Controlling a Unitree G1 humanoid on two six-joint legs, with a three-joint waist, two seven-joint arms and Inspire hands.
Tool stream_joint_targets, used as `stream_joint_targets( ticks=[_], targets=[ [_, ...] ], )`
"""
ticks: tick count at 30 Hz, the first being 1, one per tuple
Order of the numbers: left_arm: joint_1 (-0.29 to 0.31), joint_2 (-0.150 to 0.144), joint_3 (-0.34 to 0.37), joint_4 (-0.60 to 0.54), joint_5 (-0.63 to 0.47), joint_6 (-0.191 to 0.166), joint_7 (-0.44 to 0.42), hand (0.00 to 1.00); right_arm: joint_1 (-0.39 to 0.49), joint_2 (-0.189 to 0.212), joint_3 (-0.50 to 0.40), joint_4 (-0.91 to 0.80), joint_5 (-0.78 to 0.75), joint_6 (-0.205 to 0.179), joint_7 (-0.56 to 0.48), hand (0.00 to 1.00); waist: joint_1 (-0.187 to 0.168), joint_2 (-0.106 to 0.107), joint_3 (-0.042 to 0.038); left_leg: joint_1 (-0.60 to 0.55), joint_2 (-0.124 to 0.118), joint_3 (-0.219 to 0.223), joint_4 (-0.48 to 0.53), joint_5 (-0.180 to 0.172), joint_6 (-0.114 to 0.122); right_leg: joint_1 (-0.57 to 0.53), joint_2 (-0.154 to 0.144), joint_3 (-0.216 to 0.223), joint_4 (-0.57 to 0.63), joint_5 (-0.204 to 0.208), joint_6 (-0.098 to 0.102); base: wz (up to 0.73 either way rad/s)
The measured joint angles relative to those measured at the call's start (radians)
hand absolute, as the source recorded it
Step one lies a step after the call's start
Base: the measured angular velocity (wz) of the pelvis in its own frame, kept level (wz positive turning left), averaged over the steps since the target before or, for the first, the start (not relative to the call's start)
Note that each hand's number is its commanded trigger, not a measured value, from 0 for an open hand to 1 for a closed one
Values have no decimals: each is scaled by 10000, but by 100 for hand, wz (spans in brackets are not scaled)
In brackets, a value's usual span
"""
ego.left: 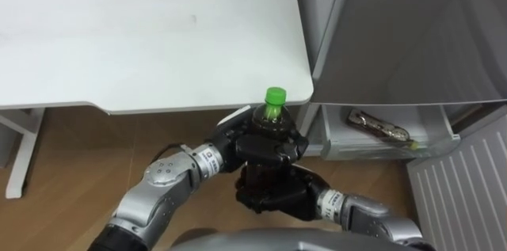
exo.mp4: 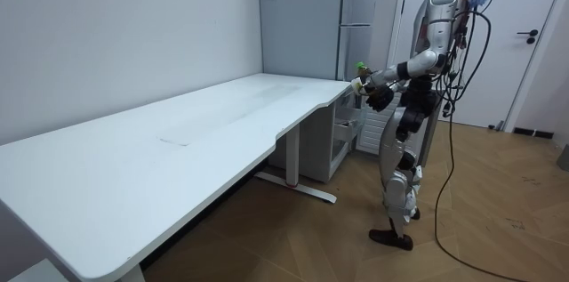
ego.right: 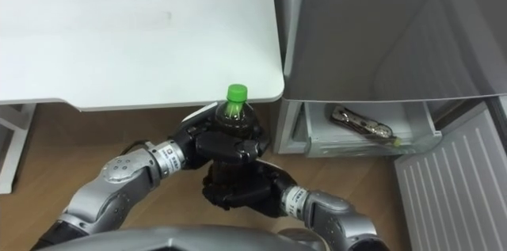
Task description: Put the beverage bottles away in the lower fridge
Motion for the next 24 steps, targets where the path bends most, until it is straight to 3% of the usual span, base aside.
stream_joint_targets(
  ticks=[5, 6, 7, 21, 24],
  targets=[
    [1, -3, -2, 1, -48, 18, 0, 100, 0, 2, 9, -10, 0, -2, -3, 100, -6, -8, 4, -59, 0, 1, 3, 0, 0, -63, 1, -1, 0, 0, 0, 0],
    [1, -14, 13, 5, -122, 62, 1, 63, 0, 2, 24, -10, 0, -6, -6, 100, -7, -10, 4, -62, 0, 2, 8, 0, 0, -72, 1, 0, 0, 0, 0, 0],
    [1, -22, 25, 5, -137, 73, 1, 0, 0, 6, 33, -10, 0, -12, -6, 100, -7, -10, 4, -62, 0, 3, 12, 0, 0, -76, 1, -1, -1, 0, 0, 0],
    [-61, -20, 169, -24, -396, 90, 4, 0, -8, 57, 62, -53, 178, -76, 80, 100, -3, -10, 5, -44, 4, 29, 40, -1, 1, -27, -4, 28, 6, 0, 0, 0],
    [-95, 17, 279, -455, -363, 110, 5, 0, -32, -30, 23, -363, 360, -153, 125, 100, -3, 0, -7, -226, 10, 33, 76, -3, 5, -205, -6, 57, 90, 0, 0, 0]
  ],
)
